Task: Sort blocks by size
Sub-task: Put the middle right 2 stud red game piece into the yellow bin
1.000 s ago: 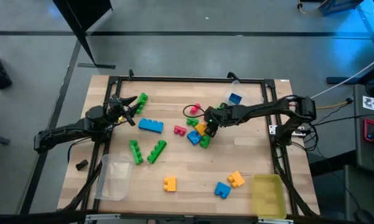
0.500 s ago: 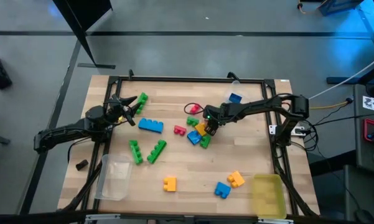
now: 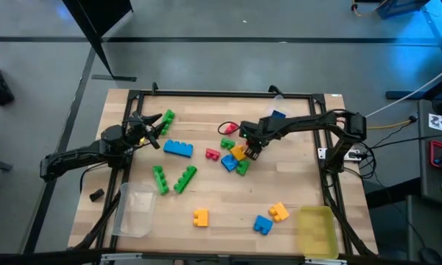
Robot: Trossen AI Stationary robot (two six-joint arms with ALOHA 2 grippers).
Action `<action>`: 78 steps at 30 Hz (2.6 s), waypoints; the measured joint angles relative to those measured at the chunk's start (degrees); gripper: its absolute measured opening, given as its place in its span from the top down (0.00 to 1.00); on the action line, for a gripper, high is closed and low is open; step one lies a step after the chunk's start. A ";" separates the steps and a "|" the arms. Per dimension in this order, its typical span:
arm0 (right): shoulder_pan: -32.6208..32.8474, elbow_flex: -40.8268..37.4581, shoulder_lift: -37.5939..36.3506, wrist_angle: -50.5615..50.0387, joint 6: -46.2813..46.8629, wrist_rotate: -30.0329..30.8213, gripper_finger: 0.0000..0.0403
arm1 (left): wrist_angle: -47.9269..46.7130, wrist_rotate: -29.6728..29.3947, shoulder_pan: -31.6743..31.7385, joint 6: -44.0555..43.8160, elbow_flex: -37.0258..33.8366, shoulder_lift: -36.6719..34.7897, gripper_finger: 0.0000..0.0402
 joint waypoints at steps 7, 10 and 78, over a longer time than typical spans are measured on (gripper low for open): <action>2.04 9.34 0.00 -12.66 0.26 -12.54 0.61 | 0.00 0.00 0.00 0.00 0.01 0.00 0.54; 4.86 12.42 -0.01 -17.27 2.80 -16.58 0.59 | 0.01 0.00 -0.02 0.00 -0.01 0.00 0.54; 73.35 11.56 0.02 -30.45 84.19 -17.80 0.55 | -24.88 25.32 -0.35 -8.92 17.05 12.45 0.54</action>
